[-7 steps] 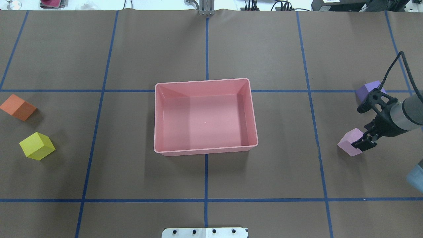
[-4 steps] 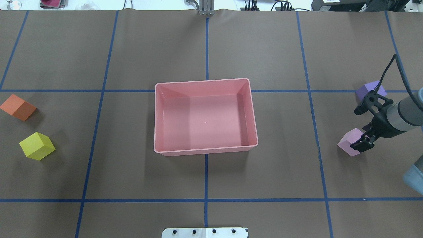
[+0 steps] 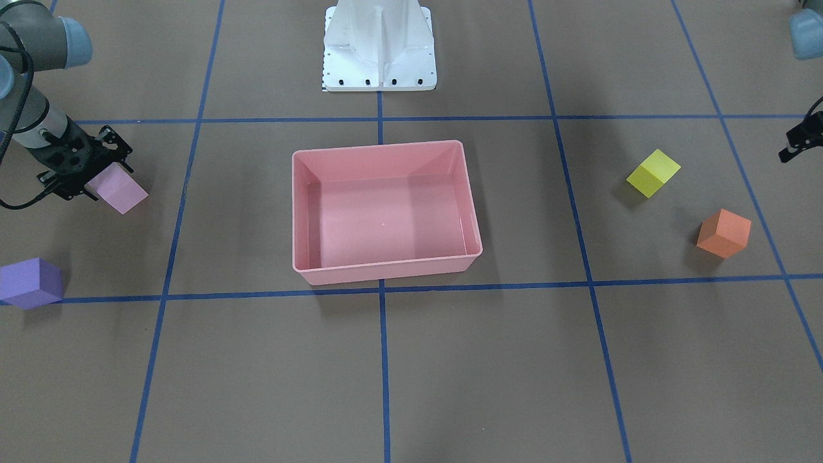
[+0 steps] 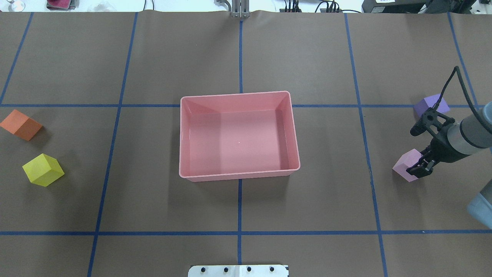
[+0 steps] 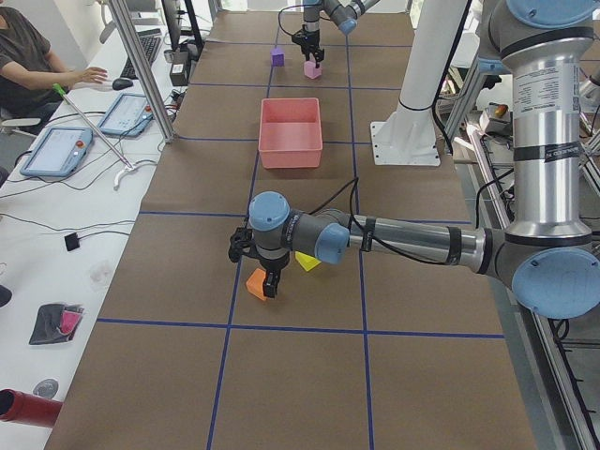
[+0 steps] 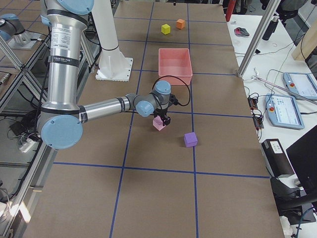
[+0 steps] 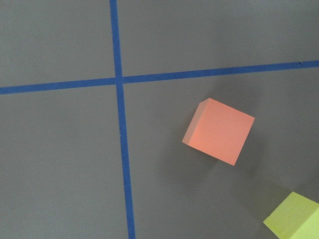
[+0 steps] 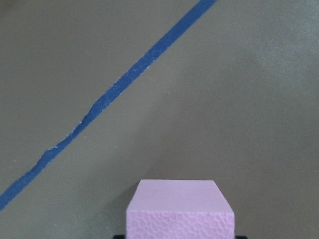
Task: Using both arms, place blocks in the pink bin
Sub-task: 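Carry the pink cube into the bin while the left gripper descends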
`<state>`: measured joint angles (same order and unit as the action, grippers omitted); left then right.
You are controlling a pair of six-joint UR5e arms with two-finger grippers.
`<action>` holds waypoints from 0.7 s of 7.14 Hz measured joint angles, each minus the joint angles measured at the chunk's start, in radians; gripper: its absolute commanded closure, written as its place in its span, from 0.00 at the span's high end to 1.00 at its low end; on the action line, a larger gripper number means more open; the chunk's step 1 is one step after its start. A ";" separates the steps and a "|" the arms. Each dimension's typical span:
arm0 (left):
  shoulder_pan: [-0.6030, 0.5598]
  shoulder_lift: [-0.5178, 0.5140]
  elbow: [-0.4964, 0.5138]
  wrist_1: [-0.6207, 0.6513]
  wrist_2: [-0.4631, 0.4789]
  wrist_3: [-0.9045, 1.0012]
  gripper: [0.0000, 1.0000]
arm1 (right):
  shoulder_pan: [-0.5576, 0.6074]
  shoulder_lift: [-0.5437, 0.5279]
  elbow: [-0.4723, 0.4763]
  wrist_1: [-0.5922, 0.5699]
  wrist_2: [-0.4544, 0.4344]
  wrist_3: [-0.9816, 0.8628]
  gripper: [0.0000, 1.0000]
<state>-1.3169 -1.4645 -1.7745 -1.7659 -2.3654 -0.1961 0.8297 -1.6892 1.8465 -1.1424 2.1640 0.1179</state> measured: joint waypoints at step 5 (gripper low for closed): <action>0.250 -0.011 -0.010 -0.259 0.059 -0.107 0.99 | 0.001 0.112 0.057 -0.022 0.005 0.361 0.00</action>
<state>-1.0671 -1.4759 -1.7845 -2.0250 -2.3068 -0.3029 0.8311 -1.5776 1.9038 -1.1648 2.1690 0.4787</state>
